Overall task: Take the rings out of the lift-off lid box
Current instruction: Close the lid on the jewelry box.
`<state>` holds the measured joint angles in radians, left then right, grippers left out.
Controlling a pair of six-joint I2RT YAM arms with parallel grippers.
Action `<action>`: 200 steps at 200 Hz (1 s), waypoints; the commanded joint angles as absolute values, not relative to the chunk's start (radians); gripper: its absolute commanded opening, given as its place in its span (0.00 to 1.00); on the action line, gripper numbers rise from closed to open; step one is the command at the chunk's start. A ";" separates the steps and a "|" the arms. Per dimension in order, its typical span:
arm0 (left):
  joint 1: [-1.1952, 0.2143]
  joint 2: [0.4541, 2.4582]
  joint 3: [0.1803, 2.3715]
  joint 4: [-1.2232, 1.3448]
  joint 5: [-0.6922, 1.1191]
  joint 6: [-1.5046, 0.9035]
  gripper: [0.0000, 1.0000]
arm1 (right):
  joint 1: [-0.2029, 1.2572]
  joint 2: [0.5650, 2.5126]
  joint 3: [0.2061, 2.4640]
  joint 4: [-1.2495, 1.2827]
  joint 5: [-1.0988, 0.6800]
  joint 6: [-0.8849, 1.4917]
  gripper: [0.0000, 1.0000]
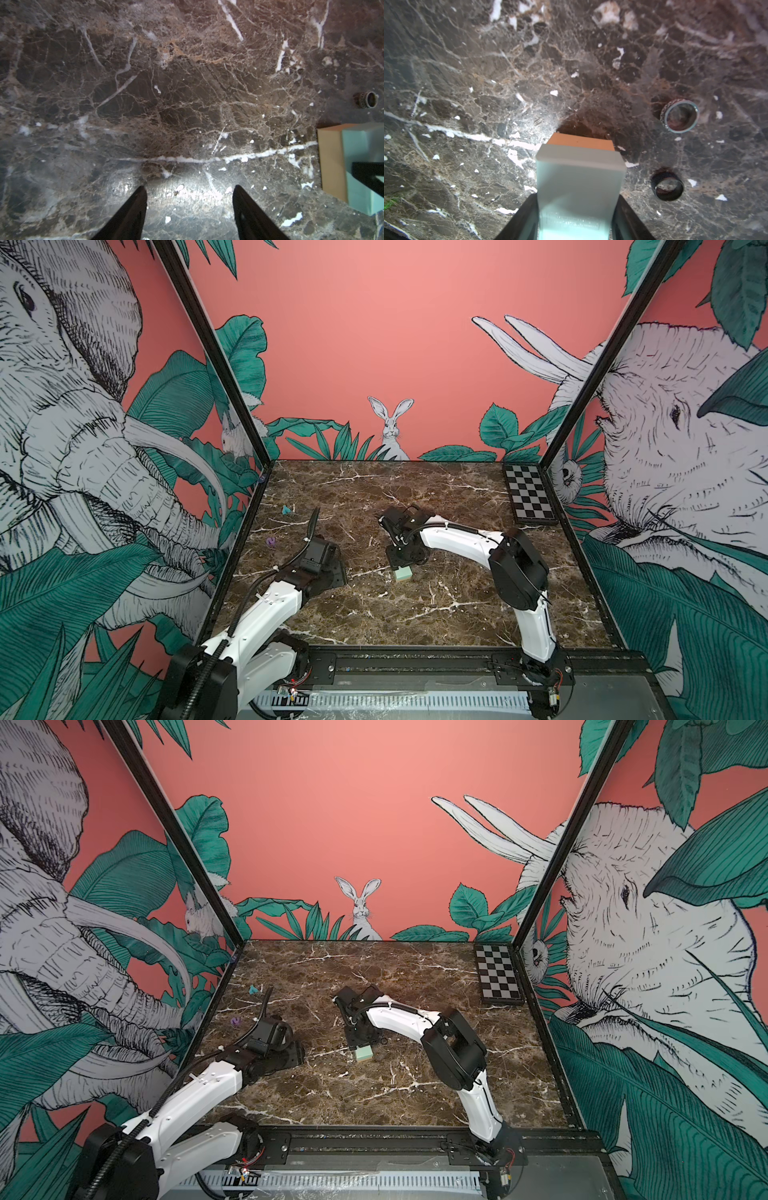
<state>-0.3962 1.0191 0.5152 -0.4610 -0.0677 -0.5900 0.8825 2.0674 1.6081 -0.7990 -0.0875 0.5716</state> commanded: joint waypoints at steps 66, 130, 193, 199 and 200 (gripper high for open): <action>-0.388 1.016 0.494 -0.456 -0.068 -0.583 0.68 | 0.882 2.100 1.640 -0.823 -0.084 0.564 0.58; -0.386 1.018 0.504 -0.469 -0.066 -0.583 0.68 | 0.884 2.066 1.658 -0.860 -0.067 0.544 0.69; -0.385 1.019 0.548 -0.529 -0.085 -0.582 0.68 | 0.882 1.973 1.682 -0.840 -0.053 0.474 0.48; -0.385 1.020 0.552 -0.534 -0.087 -0.586 0.68 | 0.882 1.982 1.682 -0.827 -0.065 0.466 0.41; -0.385 1.021 0.553 -0.535 -0.086 -0.586 0.68 | 0.882 1.983 1.681 -0.826 -0.068 0.465 0.40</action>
